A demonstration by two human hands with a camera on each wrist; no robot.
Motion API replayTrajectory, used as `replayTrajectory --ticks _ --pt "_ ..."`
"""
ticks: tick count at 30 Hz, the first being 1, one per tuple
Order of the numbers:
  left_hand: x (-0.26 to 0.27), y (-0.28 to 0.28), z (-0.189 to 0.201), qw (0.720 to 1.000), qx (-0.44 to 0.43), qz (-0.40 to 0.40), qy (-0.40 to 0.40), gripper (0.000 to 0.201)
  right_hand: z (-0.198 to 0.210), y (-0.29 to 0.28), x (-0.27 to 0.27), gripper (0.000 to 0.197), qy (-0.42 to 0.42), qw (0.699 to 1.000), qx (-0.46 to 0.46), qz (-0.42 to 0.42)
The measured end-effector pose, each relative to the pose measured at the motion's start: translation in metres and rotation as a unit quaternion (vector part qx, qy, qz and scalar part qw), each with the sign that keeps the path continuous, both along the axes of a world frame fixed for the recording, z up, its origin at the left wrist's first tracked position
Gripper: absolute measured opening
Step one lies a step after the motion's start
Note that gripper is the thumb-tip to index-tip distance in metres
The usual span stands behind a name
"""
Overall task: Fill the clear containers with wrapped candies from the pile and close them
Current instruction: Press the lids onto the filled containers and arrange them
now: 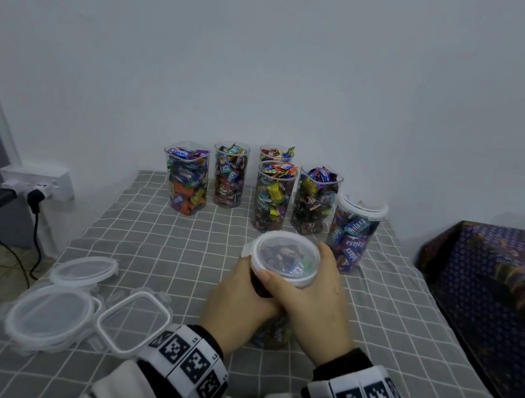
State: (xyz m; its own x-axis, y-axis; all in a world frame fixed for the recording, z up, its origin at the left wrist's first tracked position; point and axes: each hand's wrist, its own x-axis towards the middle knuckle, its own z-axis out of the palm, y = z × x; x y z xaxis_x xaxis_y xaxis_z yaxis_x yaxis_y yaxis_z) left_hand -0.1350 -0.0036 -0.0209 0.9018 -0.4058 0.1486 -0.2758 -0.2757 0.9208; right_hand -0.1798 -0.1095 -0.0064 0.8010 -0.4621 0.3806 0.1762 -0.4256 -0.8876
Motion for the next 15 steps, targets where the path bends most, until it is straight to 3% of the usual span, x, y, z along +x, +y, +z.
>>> replayTrajectory --ticks 6,9,11,13,15 --pt "0.001 -0.002 -0.002 1.0 -0.009 0.009 -0.002 0.052 -0.002 0.0 0.001 0.058 -0.011 1.0 0.02 0.015" --pt "0.0 -0.002 -0.003 1.0 -0.017 -0.002 -0.002 0.056 0.003 -0.011 0.001 0.062 0.031 0.998 0.031 0.048" --pt "0.001 0.001 -0.004 0.999 -0.036 -0.026 0.018 0.061 0.008 -0.023 0.001 0.078 0.072 0.994 0.024 0.072" --pt "0.006 0.004 -0.005 0.997 -0.032 -0.055 0.04 0.062 0.008 -0.035 0.001 0.105 0.11 0.991 -0.018 0.074" --pt "0.014 0.005 -0.008 0.996 -0.008 -0.072 0.049 0.064 0.009 -0.041 0.0 0.111 0.115 0.989 -0.06 0.066"
